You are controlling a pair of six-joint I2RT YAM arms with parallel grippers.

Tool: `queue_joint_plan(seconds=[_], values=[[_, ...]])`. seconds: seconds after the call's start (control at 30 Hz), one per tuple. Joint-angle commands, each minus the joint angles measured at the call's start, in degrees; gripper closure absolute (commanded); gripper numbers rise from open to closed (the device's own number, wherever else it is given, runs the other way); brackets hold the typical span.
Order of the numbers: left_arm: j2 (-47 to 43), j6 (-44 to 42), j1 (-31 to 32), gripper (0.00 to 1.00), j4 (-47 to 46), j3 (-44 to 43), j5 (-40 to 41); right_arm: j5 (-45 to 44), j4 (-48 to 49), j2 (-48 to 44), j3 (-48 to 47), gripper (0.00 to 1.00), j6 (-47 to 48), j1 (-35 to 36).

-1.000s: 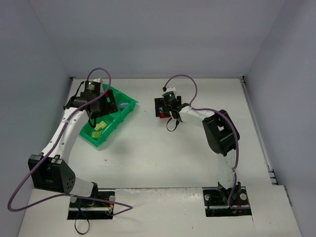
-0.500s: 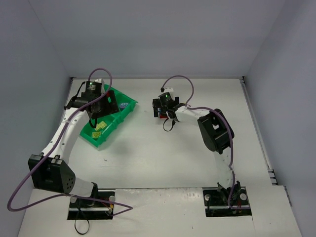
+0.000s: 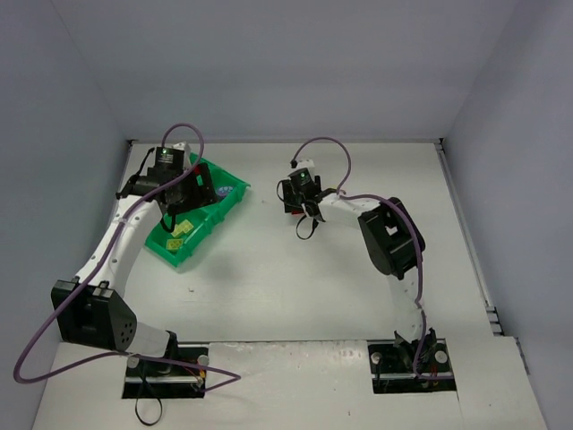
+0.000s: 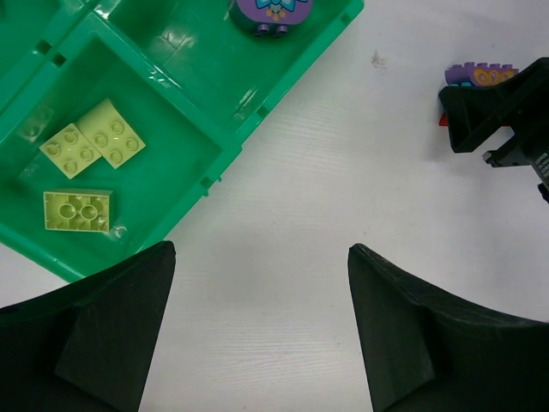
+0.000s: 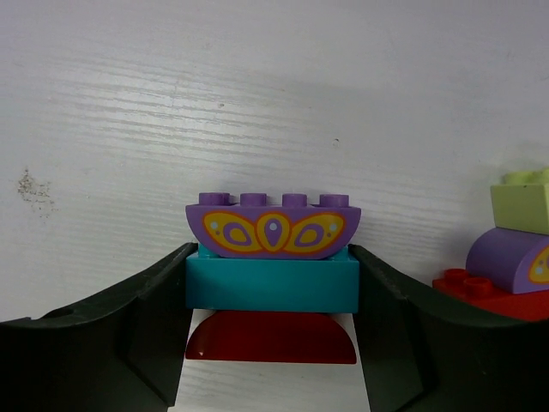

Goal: Sort the legos into containers by color

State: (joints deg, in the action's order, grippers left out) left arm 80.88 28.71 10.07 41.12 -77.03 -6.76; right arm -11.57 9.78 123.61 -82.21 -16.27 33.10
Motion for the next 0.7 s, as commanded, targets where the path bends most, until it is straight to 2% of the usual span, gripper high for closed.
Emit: queue_joint_plan(seconds=[0.0,0.13,0.27,0.33,0.53,0.67], values=[[-1.17,-0.85,0.31,0.25,-3.24,-0.83,-3.25,1.46,3.57,-3.37,2.92,1.00,4.66,0.30],[-0.64,-1.99,0.31,0.25,-4.73,-2.06,-9.39,8.13,11.12,-11.97,10.65,1.00,13.53,0.47],[0.15,-1.99,0.31,0.25,-6.75,-3.21,-16.16,19.62,19.73,-22.52,20.23,1.00,24.24,0.47],[0.68,-1.20,0.31,0.25,-8.24,-3.91,-21.52,22.28,21.85,-28.50,24.45,1.00,26.02,0.56],[2.70,1.61,0.74,0.25,-16.67,-3.30,-38.02,35.03,21.86,-37.82,27.19,1.00,27.79,0.73],[4.19,4.16,2.41,0.25,-22.04,-3.12,-43.32,40.30,20.72,-40.55,26.67,1.00,27.61,0.82]])
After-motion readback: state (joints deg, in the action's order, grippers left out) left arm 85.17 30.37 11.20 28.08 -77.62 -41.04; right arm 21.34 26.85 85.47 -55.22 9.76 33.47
